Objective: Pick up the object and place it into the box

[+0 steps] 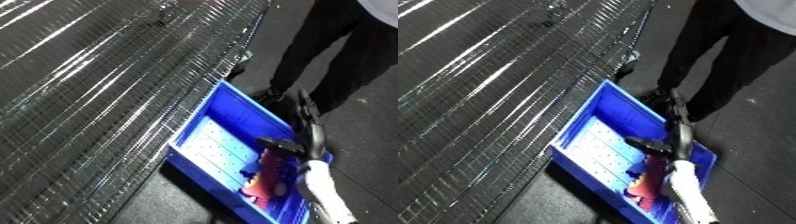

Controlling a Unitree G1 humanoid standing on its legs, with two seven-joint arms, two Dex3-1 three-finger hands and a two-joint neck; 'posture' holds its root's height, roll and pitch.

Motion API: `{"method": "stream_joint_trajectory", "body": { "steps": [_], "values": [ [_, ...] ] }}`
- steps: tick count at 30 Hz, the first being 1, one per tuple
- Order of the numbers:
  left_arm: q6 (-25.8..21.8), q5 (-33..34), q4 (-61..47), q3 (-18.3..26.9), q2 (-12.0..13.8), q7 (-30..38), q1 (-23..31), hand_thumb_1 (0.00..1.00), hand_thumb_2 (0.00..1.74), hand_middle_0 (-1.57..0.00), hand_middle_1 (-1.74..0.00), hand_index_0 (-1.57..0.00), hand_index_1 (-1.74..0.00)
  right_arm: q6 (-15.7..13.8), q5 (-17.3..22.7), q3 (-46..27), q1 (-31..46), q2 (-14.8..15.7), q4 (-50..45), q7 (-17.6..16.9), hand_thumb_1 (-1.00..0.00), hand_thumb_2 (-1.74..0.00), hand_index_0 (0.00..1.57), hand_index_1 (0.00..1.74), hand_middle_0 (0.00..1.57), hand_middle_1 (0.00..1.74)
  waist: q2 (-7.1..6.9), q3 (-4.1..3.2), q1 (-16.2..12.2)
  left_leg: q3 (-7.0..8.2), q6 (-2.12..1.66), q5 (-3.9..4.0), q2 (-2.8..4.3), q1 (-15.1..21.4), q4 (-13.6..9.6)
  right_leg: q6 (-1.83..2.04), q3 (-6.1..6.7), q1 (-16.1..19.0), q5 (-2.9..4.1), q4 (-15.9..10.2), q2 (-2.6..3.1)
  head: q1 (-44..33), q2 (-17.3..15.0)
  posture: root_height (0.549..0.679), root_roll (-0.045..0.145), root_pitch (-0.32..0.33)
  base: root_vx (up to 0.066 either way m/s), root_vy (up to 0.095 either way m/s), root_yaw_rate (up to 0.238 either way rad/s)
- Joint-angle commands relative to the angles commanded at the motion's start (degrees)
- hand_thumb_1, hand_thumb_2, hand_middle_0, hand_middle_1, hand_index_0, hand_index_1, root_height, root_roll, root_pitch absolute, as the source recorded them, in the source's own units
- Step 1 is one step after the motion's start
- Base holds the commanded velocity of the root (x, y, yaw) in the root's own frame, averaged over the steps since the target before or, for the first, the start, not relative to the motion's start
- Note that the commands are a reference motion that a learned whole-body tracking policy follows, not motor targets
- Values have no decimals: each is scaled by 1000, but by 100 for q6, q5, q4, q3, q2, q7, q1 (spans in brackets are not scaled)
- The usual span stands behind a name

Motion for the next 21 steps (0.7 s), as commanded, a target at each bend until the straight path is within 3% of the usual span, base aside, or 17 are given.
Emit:
{"method": "stream_joint_trajectory", "body": {
  "steps": [4, 8, 21],
  "values": [
    [-5, -113, -168, 41, -70, 38, 5, 1000, 1740, -1570, -1740, -1570, -1740, 81, -280, 300, -251, 32, -447, -3, 0, 0, 0, 0, 0, 0, -52, 40, 151, -66, 3, 14, -18, -73, 47, -18, -32, -34, -8, 79, 0, -392, 246, 640, 61, -143, -27, -12, 112],
    [22, -117, -267, 63, -117, 88, 21, 1000, 1740, -1570, -1740, -1570, -1740, 184, -491, 609, -460, 40, -814, 82, 0, 0, 0, 0, 0, 0, -101, 74, 303, -140, 10, 28, -40, -171, 124, -34, -57, -77, -46, 179, -1, -735, 260, 639, 61, -144, -21, -3, 114],
    [87, 171, -183, 12, -81, 180, -142, 1000, 1740, -1570, -1740, -1570, -1740, 442, -978, 1633, -1025, 247, -1116, 283, 0, 0, 0, 0, 0, 0, -164, 75, 676, -299, 6, 80, -107, -261, 122, -39, -178, -76, -163, 320, -65, -2366, 287, 638, 60, -142, -3, 1, 113]
  ]
}}
